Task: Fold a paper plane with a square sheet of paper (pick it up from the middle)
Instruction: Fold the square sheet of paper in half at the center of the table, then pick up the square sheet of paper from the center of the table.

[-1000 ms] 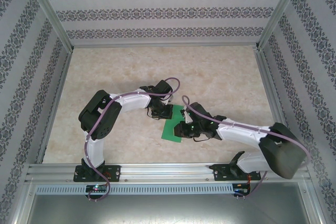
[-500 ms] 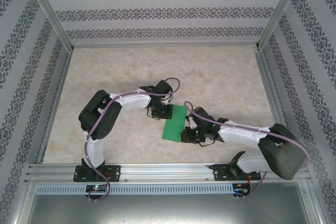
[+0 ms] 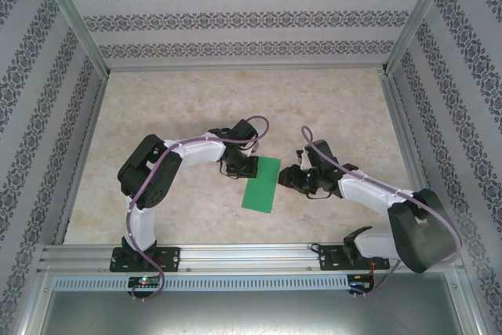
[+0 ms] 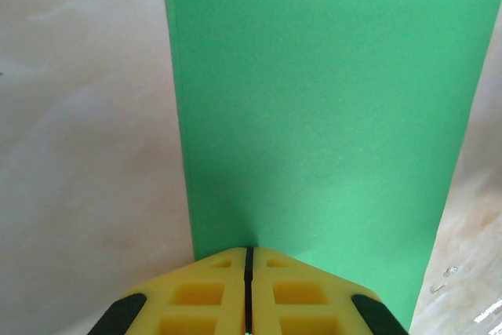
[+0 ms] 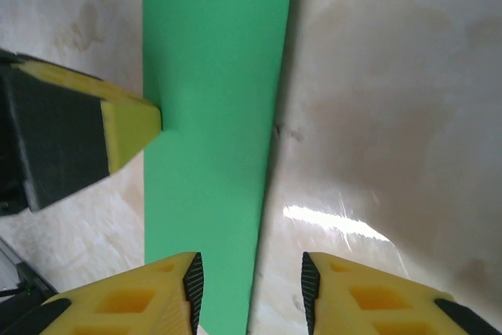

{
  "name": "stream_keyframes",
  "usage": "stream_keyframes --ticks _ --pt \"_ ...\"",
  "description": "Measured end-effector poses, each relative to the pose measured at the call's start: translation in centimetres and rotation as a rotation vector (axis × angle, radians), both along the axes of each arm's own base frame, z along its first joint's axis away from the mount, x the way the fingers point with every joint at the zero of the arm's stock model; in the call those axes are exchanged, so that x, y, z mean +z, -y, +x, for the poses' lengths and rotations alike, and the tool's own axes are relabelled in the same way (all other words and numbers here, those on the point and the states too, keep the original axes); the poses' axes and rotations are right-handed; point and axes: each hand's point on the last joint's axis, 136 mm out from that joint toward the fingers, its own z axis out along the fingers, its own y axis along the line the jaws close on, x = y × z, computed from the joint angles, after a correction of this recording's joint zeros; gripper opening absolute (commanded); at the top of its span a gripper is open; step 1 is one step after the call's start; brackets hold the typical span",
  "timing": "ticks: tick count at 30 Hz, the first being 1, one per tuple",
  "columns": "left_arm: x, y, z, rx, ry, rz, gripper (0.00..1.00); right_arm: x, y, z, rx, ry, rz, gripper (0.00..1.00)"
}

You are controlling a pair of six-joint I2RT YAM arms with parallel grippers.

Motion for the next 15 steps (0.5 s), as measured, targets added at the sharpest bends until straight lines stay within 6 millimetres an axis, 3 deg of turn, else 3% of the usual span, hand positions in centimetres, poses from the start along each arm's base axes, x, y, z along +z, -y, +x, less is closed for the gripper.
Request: stream_keyframes --ticks 15 --pt "0.0 0.0 0.0 0.0 -0.001 -0.002 0.1 -1.6 -1.8 3.5 0.022 -0.036 -0.014 0.43"
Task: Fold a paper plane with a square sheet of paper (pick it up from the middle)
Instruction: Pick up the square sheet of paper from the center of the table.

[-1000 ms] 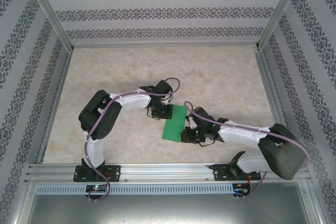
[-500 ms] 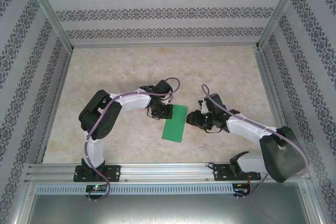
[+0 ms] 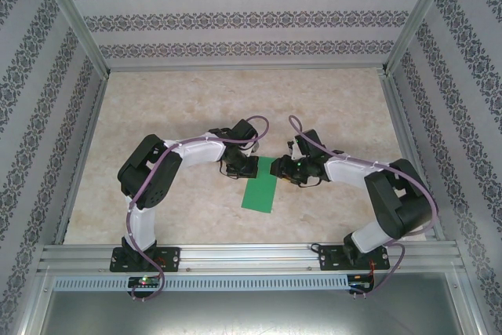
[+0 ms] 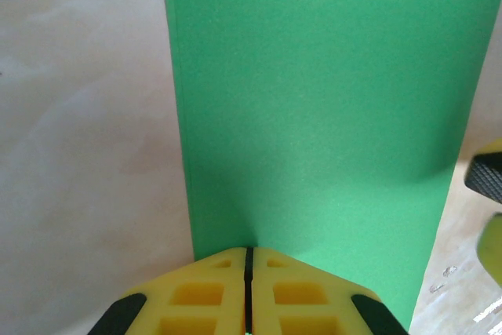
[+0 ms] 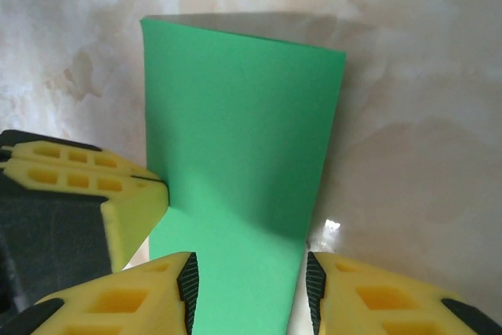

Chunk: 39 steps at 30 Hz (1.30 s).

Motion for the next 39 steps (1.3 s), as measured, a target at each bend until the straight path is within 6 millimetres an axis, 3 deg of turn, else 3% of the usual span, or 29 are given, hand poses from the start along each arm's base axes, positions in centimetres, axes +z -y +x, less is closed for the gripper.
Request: stream_keyframes --ticks 8,19,32,39 --pt "-0.1 0.0 0.0 0.0 -0.001 -0.001 0.1 -0.7 -0.2 0.5 -0.003 -0.02 -0.015 0.43" --pt "-0.1 0.0 0.0 0.001 -0.009 -0.013 0.1 0.4 -1.5 1.1 0.026 0.021 0.064 0.43" --pt "-0.1 0.1 -0.1 -0.001 -0.014 -0.018 0.12 -0.1 -2.7 -1.6 0.08 0.004 0.146 0.39" --pt "-0.1 0.1 -0.1 -0.001 -0.015 -0.018 0.16 0.5 -3.4 -1.8 0.093 0.019 0.183 0.28"
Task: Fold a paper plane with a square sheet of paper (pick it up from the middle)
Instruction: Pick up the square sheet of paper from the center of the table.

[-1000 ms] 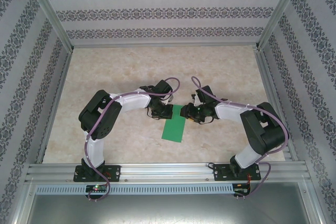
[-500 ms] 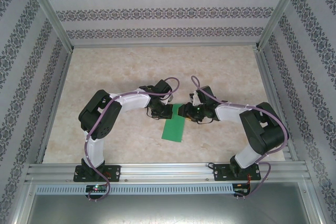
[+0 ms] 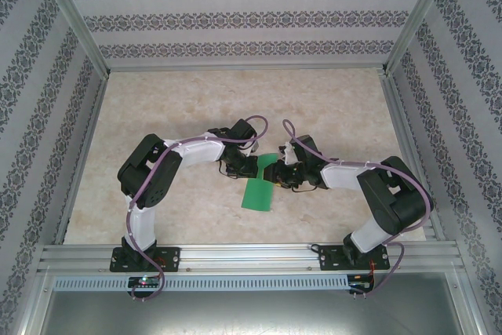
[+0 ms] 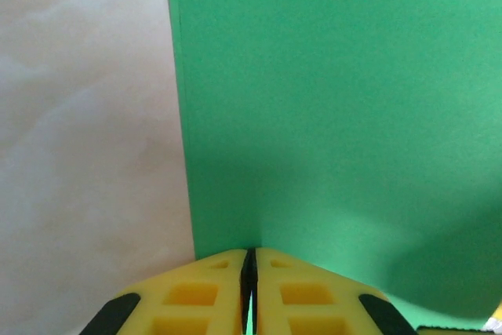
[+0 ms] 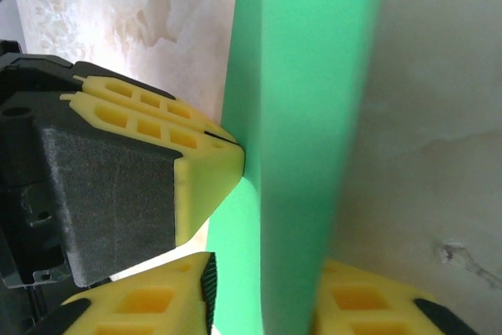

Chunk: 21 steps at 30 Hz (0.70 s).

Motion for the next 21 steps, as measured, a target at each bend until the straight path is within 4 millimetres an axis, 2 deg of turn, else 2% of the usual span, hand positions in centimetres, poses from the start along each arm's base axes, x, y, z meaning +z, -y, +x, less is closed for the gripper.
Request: stream_keyframes --ticks 8,15,18,21 --pt "0.3 0.3 0.0 -0.002 -0.004 -0.021 0.27 0.0 -0.1 -0.2 0.0 -0.01 0.016 0.15" --pt "1.3 0.1 0.0 0.009 0.006 -0.023 0.49 0.7 -0.4 -0.3 0.011 -0.009 0.041 0.06" --pt "2.4 -0.8 0.3 0.029 0.024 -0.013 0.57 1.5 -0.8 0.0 0.02 -0.004 0.064 0.04" --pt "4.6 -1.9 0.9 0.058 0.07 -0.021 0.61 2.6 -1.4 0.5 0.03 0.004 0.096 0.03"
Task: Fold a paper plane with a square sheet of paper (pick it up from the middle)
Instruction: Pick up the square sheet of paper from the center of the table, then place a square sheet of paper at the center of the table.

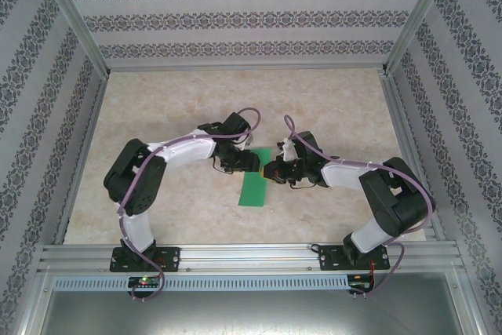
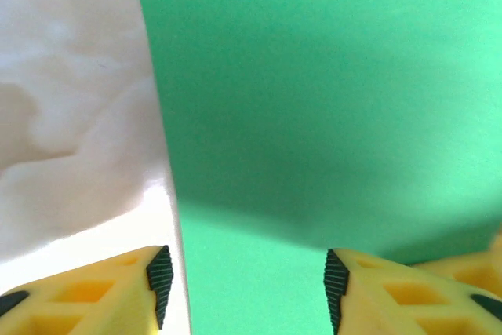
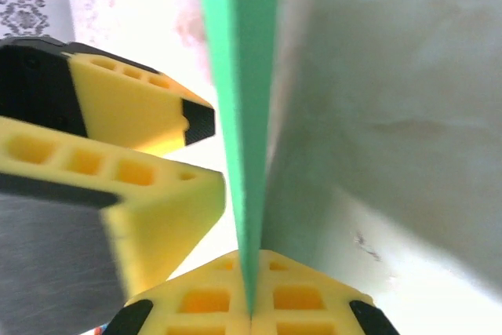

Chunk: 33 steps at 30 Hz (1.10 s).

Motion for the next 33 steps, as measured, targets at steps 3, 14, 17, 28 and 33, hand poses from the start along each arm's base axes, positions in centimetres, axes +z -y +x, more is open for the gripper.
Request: stream_keyframes --ticks 3,14,17,28,33 --pt "2.6 -1.5 0.2 0.036 0.057 -0.022 0.63 1.4 -0.8 0.7 0.005 0.014 0.046 0.03" --pt "5.2 -7.1 -1.7 0.229 0.092 -0.137 0.66 5.9 -3.0 2.6 0.014 0.037 0.201 0.03" --pt "5.8 -7.3 -2.1 0.276 0.089 -0.209 0.66 6.4 -3.2 2.7 0.011 0.025 0.224 0.03" --pt "7.9 -5.7 -2.6 0.309 0.069 -0.38 0.64 8.8 -3.4 3.8 -0.007 0.04 0.285 0.03" --pt "8.3 -5.6 -2.9 0.309 0.06 -0.399 0.59 9.4 -3.5 3.9 -0.009 0.045 0.298 0.03"
